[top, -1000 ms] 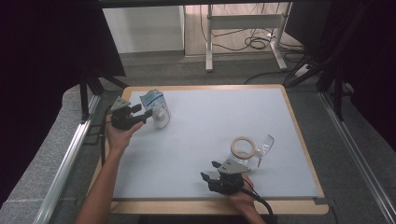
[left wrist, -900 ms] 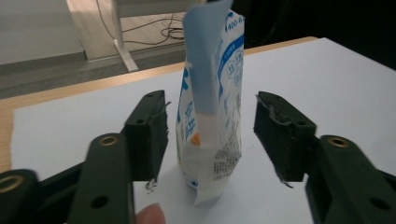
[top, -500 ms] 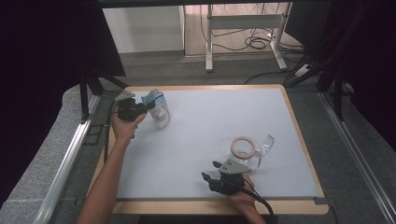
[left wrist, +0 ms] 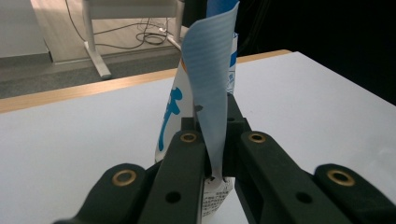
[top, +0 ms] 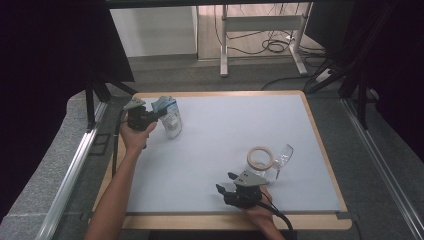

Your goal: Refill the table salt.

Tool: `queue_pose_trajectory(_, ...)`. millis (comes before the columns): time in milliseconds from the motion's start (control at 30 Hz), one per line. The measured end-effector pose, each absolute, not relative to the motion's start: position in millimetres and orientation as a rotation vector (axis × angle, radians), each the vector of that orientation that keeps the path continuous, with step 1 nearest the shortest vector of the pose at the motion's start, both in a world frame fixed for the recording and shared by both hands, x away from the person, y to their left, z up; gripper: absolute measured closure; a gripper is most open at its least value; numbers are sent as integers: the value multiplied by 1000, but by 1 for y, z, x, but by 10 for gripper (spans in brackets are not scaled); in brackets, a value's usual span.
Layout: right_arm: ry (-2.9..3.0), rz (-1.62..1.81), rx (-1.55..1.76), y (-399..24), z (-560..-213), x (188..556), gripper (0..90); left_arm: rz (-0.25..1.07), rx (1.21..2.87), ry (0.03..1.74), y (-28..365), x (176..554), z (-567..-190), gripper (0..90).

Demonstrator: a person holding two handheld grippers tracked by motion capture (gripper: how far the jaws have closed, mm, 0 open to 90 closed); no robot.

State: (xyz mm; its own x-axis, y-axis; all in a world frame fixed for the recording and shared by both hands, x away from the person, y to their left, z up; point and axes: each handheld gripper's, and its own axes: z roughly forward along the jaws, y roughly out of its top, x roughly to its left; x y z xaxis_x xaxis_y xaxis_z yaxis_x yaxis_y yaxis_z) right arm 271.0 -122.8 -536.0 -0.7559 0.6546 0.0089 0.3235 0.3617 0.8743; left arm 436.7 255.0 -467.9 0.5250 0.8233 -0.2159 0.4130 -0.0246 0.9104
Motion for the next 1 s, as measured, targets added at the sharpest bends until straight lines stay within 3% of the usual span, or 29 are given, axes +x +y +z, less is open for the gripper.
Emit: queue_pose_trajectory(1000,2279,1360,836,-119,-536,270,395,420,1649,978,247,417,-444,900)
